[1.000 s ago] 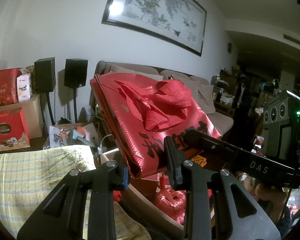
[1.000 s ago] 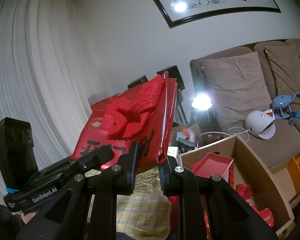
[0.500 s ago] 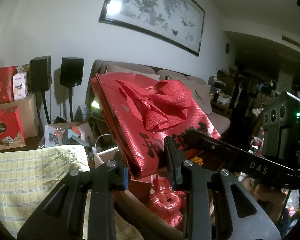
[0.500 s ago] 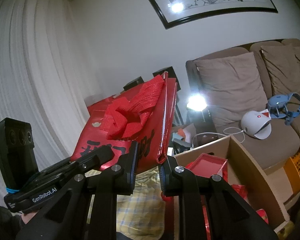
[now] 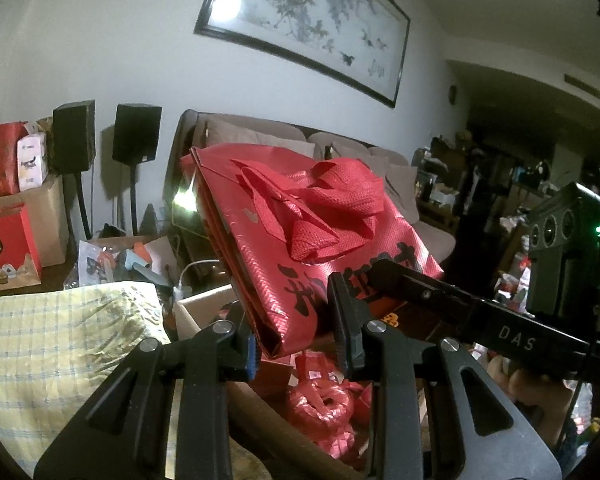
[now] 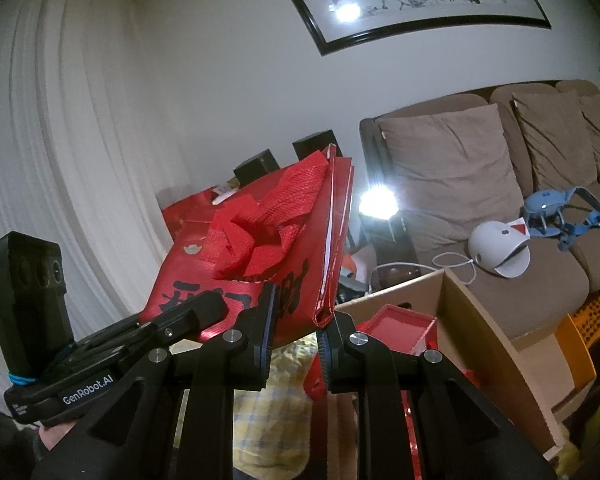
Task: Organize objects
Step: 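Lower the red printed bag into the cardboard box with the right gripper, then open the right gripper to release the red printed bag in the box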
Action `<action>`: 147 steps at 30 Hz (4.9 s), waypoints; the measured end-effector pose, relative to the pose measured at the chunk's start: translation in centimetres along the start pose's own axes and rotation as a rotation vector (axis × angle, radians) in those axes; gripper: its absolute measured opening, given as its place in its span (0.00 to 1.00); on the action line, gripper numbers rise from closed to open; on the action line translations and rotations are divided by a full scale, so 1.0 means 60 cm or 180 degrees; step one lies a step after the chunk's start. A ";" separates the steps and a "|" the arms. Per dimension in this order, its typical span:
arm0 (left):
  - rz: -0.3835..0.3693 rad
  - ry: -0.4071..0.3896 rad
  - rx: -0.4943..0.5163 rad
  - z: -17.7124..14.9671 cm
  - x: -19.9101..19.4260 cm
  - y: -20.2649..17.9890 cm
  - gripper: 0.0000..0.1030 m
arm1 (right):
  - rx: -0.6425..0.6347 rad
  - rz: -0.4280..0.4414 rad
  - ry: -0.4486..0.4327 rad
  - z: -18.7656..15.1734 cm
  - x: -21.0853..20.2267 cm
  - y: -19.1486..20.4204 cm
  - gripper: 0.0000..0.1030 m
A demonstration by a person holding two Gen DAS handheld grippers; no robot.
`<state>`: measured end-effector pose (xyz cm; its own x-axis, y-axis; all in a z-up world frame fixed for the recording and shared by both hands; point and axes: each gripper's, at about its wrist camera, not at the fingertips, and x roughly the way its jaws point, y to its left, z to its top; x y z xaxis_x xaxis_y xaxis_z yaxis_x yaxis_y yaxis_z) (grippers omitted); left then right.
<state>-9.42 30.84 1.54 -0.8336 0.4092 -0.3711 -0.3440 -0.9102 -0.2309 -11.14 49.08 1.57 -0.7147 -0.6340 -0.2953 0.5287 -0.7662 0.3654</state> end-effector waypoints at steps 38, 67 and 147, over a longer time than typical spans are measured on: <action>-0.0130 0.0381 -0.0253 -0.036 0.078 -0.005 0.26 | 0.0042 -0.0292 0.0353 -0.017 0.026 -0.059 0.18; -0.0289 0.1068 -0.0652 -0.097 0.208 -0.007 0.26 | 0.0234 -0.0794 0.0865 -0.058 0.076 -0.158 0.18; 0.0052 0.1754 -0.0754 -0.218 0.255 -0.026 0.25 | 0.0639 -0.1082 0.1941 -0.166 0.174 -0.233 0.30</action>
<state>-15.98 39.38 -15.54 -0.4692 0.4262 -0.7735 -0.1744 -0.9033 -0.3919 -21.43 52.15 -15.40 -0.4112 -0.3548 -0.8397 0.1866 -0.9344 0.3035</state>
